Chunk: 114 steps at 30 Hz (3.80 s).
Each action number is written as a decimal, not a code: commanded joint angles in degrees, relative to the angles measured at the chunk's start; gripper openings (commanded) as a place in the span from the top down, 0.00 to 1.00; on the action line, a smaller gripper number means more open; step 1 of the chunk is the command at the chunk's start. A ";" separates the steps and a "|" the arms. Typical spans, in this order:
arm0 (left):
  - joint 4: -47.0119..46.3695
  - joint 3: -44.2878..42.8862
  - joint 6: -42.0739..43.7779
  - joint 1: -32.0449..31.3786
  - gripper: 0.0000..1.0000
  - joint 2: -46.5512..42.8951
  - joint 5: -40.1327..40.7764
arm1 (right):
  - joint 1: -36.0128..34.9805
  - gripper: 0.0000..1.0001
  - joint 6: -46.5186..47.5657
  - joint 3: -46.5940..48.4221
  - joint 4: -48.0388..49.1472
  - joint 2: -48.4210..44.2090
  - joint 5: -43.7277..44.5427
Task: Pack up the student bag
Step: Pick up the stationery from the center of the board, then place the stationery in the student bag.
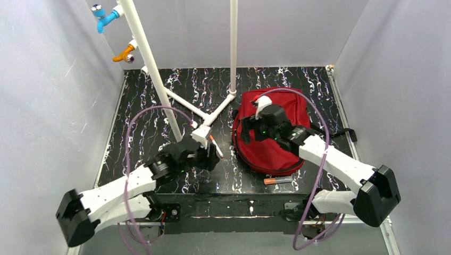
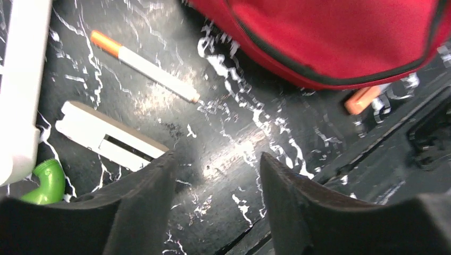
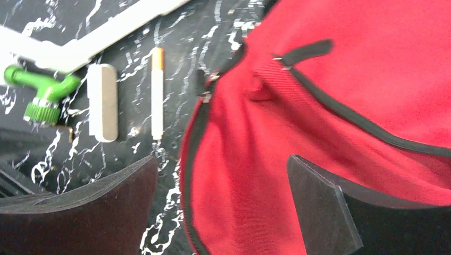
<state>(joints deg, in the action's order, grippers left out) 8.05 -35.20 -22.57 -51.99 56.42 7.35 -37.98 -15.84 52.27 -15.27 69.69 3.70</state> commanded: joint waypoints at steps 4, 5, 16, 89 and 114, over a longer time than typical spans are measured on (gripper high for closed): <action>-1.45 6.27 0.77 -0.44 0.36 -19.69 0.68 | -15.31 0.04 1.24 6.57 3.82 8.14 13.03; 1.32 6.10 0.80 -0.40 0.36 -22.22 0.97 | -17.15 0.04 0.95 7.06 4.88 10.30 12.97; 19.35 1.27 4.64 -0.40 0.16 -52.86 13.57 | -29.52 0.02 -3.16 7.12 24.34 28.12 13.90; 3.30 -6.50 13.20 -0.48 0.11 -26.49 2.28 | -4.01 0.77 -0.04 11.51 -16.00 1.65 0.79; 13.08 -56.11 18.99 4.38 0.19 41.85 -14.21 | 15.62 0.74 -2.82 -5.64 -14.37 -21.67 2.23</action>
<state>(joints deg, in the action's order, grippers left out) 17.45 -83.35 -8.93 -49.45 94.08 -5.43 -28.38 -18.26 48.10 -37.91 49.50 21.80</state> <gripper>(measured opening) 0.816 0.391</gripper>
